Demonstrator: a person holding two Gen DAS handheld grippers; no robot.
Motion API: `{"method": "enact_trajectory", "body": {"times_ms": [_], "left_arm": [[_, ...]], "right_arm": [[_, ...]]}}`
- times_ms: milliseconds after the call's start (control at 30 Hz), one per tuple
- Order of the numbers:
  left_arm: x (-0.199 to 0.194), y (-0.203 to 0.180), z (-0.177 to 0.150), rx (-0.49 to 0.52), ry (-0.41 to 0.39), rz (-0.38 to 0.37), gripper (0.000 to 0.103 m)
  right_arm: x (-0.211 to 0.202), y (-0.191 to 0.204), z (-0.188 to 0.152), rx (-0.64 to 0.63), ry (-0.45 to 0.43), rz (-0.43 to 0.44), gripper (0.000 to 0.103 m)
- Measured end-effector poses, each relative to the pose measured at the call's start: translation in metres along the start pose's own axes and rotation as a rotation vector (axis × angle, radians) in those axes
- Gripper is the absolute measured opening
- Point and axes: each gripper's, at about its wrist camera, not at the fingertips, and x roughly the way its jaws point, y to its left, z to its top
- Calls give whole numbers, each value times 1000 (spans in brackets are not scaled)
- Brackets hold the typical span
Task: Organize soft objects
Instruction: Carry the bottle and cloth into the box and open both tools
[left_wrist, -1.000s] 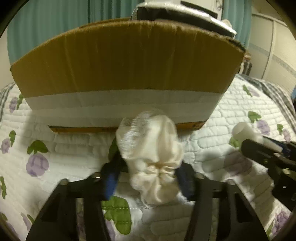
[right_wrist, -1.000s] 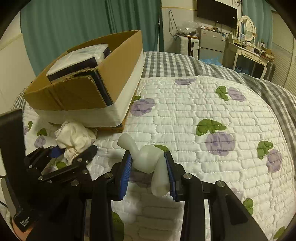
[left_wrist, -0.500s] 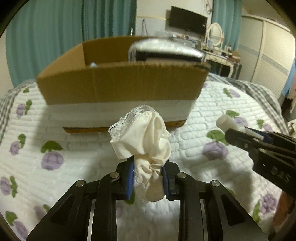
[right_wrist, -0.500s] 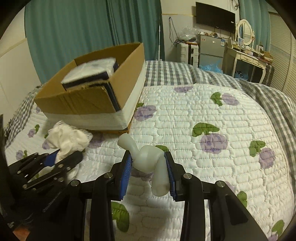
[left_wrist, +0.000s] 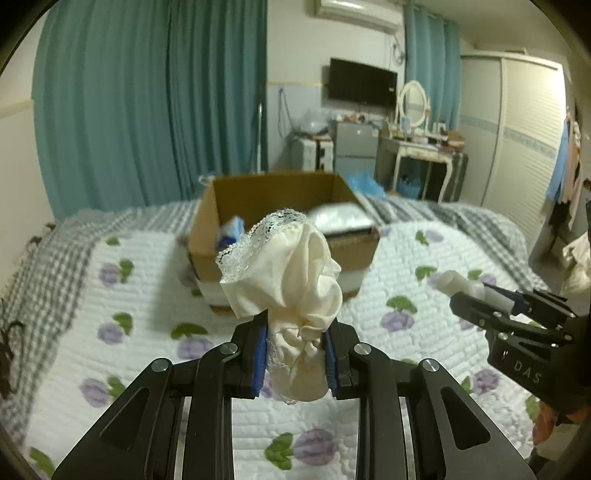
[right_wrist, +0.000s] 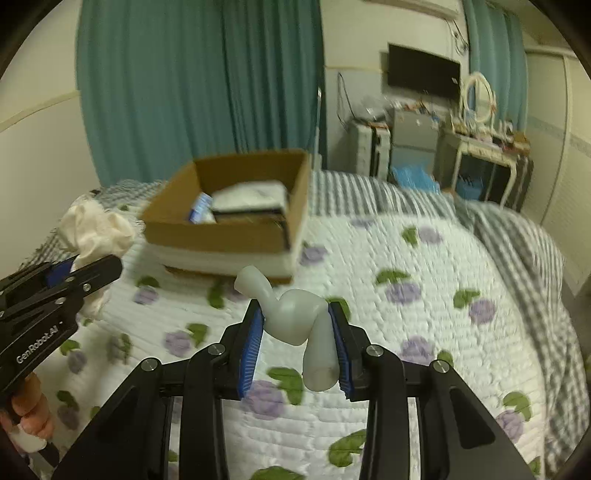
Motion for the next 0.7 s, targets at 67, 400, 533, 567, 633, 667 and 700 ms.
{"method": "enact_trajectory", "body": {"times_ms": [67,400,533,567,633,667,700], "left_arm": [[-13,3,8,9,-20,3,24],[-46,24,63,49,-119,-10,24],[-19,36,90,54,-106,-9,24],[-11,39,95,51,-102,-9,24],[9,44,106,46,-92,-12,24],[21,47,113,49,-86,-10,24],[30,50,118,51,-83,-7,24]], "right_arm": [[-16,16,14,-48,-25,-5,35],[-41,53,102,-167,-124,-5,35],[-8,60,144,-183,-132,8,35],[4,62,153,-188,-127,8,35],[31,62,169,-180,-105,10,35],[44,60,176,-174,-94,14,35],[56,58,182,-166,-85,16,35]]}}
